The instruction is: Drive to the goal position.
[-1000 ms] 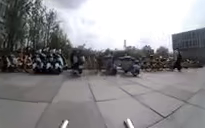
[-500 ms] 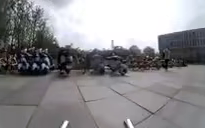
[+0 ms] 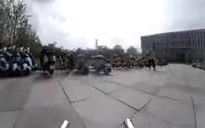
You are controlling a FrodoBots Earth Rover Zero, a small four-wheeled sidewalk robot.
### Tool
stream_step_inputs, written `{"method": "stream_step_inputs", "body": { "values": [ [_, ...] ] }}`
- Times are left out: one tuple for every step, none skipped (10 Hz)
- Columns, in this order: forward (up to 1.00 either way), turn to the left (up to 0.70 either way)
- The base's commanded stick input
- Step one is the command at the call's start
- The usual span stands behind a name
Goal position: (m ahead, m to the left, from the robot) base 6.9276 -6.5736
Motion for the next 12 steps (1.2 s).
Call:
{"method": "stream_step_inputs", "body": {
  "values": [
    [0.0,-0.33],
    [0.0,0.0],
    [0.0,0.0],
    [0.0,0.0],
    [0.0,0.0],
    [0.0,0.0],
    [0.0,0.0],
    [0.0,0.0],
    [0.0,0.0],
    [0.0,0.0],
    [0.0,-0.04],
    [0.0,-0.94]
  ]
}}
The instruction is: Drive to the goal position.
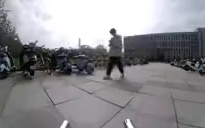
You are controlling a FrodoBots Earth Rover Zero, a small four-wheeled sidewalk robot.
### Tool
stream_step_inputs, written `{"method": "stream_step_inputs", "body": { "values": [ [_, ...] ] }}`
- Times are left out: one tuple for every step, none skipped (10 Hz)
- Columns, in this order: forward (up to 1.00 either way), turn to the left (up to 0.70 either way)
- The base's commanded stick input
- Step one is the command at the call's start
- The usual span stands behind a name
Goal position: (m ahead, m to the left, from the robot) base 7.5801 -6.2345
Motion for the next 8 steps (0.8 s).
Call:
{"method": "stream_step_inputs", "body": {
  "values": [
    [0.0,-1.0],
    [0.0,-1.0],
    [0.0,-1.0],
    [0.82,-0.51],
    [1.0,-0.4],
    [1.0,-0.4],
    [1.0,-0.4],
    [1.0,-0.4]
  ]
}}
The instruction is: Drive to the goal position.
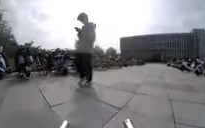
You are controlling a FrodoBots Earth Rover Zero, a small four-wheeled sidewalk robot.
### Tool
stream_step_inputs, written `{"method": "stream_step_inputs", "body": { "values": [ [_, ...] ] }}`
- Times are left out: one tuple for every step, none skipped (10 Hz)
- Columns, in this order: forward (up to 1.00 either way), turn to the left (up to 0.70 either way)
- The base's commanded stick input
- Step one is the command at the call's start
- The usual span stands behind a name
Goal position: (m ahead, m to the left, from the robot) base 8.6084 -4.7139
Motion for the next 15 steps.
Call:
{"method": "stream_step_inputs", "body": {
  "values": [
    [1.0,-0.4],
    [1.0,-0.4],
    [1.0,-0.4],
    [1.0,-0.4],
    [1.0,-0.4],
    [1.0,-0.4],
    [1.0,-0.4],
    [1.0,-0.4],
    [1.0,-0.4],
    [1.0,-0.4],
    [1.0,-0.4],
    [1.0,-0.4],
    [1.0,-0.4],
    [1.0,-0.4],
    [1.0,-0.4]
  ]
}}
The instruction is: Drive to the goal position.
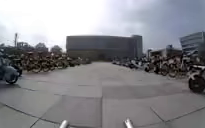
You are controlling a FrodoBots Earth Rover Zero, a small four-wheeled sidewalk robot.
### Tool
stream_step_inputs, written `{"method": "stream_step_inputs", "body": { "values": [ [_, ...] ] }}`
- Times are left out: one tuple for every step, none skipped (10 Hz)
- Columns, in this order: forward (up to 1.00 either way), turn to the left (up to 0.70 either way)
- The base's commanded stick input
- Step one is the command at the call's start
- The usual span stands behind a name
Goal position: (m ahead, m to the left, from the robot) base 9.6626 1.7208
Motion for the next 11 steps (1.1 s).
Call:
{"method": "stream_step_inputs", "body": {
  "values": [
    [1.0,-0.4],
    [1.0,-0.35],
    [1.0,-0.22],
    [1.0,0.0],
    [1.0,0.0],
    [1.0,0.4],
    [1.0,0.4],
    [1.0,0.4],
    [1.0,0.31],
    [1.0,0.0],
    [1.0,0.0]
  ]
}}
